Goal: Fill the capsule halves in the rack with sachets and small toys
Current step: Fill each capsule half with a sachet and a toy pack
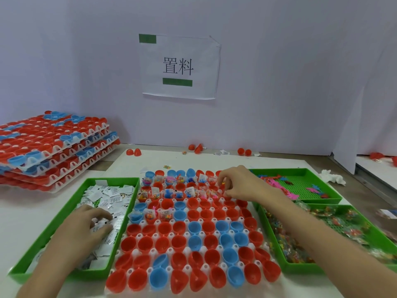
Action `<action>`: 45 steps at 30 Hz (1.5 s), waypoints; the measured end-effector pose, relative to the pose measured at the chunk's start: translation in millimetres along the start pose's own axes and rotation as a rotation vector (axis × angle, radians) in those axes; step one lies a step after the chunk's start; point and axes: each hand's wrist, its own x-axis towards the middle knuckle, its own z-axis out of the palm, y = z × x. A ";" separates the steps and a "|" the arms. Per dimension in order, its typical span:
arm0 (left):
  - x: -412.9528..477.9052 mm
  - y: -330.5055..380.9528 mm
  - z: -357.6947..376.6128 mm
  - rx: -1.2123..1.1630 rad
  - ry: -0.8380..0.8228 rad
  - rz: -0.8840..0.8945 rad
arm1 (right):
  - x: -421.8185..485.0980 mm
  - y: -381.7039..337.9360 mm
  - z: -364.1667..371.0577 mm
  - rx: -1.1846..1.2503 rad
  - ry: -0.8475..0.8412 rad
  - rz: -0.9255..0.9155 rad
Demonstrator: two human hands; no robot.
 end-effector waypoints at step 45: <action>18.8 -54.6 7.8 -0.476 0.229 -0.046 | -164.7 48.3 -27.9 0.325 0.791 0.336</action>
